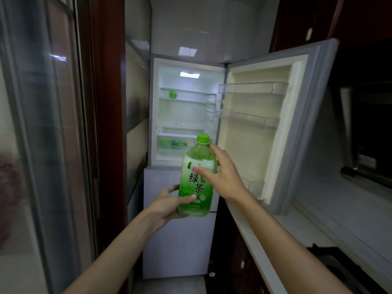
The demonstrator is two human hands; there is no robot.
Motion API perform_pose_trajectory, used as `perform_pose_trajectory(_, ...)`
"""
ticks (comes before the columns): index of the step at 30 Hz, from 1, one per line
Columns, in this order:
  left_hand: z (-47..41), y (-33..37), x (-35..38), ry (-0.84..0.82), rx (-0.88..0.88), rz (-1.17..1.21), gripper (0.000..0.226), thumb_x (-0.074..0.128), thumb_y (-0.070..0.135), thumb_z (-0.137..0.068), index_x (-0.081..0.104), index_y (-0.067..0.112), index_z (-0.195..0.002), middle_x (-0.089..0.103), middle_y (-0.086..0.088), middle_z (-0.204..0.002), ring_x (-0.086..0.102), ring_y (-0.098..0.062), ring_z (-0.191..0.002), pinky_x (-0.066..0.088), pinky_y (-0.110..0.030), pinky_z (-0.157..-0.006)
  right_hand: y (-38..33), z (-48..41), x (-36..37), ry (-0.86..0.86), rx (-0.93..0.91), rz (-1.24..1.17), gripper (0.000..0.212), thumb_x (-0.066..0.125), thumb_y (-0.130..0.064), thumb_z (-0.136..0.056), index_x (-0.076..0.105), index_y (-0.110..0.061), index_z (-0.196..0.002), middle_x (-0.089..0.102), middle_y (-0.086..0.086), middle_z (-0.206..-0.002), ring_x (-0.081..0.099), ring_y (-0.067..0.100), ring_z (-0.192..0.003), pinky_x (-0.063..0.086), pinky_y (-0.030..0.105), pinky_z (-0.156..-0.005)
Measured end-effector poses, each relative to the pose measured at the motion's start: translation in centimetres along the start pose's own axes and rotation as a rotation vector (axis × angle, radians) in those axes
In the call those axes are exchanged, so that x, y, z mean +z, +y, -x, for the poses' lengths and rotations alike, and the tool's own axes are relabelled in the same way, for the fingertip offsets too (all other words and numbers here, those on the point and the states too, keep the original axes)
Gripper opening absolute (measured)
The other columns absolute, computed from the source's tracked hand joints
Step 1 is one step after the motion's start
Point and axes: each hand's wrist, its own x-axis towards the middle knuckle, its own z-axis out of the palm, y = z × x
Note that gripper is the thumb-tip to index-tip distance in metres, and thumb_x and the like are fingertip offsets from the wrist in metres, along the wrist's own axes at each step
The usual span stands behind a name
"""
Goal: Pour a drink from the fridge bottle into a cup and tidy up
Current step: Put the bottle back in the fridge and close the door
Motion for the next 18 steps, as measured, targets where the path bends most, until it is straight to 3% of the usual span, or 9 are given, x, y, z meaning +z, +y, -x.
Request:
perform_pose_trajectory(9,-8.0,1.5,-3.9,0.027,-0.008,-0.004,0.062,0.08,0.005,-0.074,0.051,0.016,-0.129,0.071,-0.015,-0.114,0.067,-0.034,-0.106,0.05,-0.056,-0.096,3.8,-7.6,5.0,-0.046,-0.006,-0.002,0.074,0.074,-0.035,-0.085,0.036,-0.026,-0.148,0.043,-0.005,-0.131,0.043,0.008,-0.118,0.037,0.027,-0.099)
perform_pose_trajectory(18,-20.6,4.0,-6.5,0.063,0.044,-0.051,0.062,0.078,0.005,-0.076,0.052,0.013,-0.131,0.07,-0.013,-0.116,0.067,-0.033,-0.105,0.052,-0.053,-0.094,11.6,-18.3,9.0,-0.035,-0.033,-0.083,0.078,0.076,-0.048,-0.076,0.043,-0.028,-0.143,0.052,0.001,-0.131,0.053,0.016,-0.12,0.046,0.043,-0.103)
